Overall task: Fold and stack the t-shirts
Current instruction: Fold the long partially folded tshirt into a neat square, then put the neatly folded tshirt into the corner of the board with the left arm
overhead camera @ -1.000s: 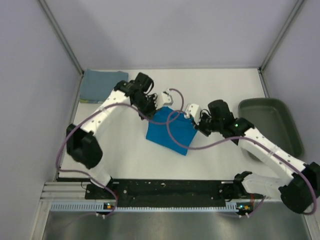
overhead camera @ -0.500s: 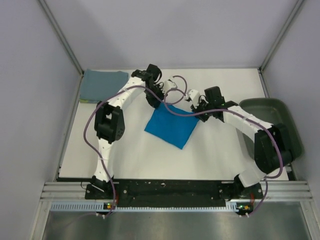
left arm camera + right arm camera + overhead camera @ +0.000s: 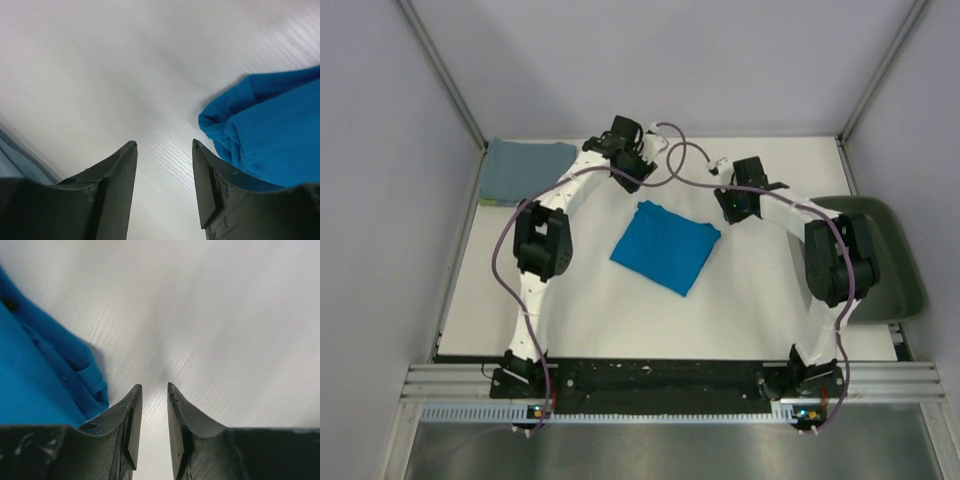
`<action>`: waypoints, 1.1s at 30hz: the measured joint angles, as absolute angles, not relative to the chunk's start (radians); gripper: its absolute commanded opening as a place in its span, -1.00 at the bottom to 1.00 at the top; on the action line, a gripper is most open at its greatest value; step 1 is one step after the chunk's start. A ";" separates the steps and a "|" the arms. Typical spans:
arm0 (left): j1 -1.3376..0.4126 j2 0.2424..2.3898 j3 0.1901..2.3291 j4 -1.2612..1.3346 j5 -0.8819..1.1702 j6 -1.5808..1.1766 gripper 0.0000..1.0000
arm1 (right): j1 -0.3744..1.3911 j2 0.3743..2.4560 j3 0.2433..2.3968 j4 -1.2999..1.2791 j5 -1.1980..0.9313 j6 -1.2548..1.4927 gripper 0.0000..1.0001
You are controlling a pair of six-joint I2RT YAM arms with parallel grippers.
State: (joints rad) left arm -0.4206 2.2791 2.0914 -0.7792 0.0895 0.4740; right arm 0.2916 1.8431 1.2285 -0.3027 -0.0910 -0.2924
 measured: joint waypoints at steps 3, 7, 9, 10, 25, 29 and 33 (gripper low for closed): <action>-0.403 2.267 2.109 -0.753 0.123 0.422 0.08 | 0.280 1.849 1.271 -0.328 -0.046 -0.229 -0.35; -0.382 2.147 1.903 -0.679 0.244 0.355 -0.17 | 0.279 1.762 1.239 -0.345 -0.028 -0.124 -0.27; -0.378 2.073 1.774 -0.650 0.306 0.325 -0.60 | 0.285 1.680 1.180 -0.348 -0.027 -0.067 -0.44; -0.381 2.045 1.727 -0.643 0.334 0.315 -0.68 | 0.288 1.639 1.150 -0.353 -0.027 -0.041 -0.55; -0.438 2.352 2.034 -0.721 0.391 0.278 -0.72 | 0.355 1.761 1.098 -0.311 -0.221 0.218 -1.00; -0.424 2.385 2.067 -0.723 0.353 0.230 -0.60 | 0.340 1.857 1.162 -0.315 -0.221 0.259 -1.00; -0.400 2.399 2.129 -0.702 0.300 0.189 -0.50 | 0.326 1.895 1.216 -0.318 -0.213 0.279 -0.97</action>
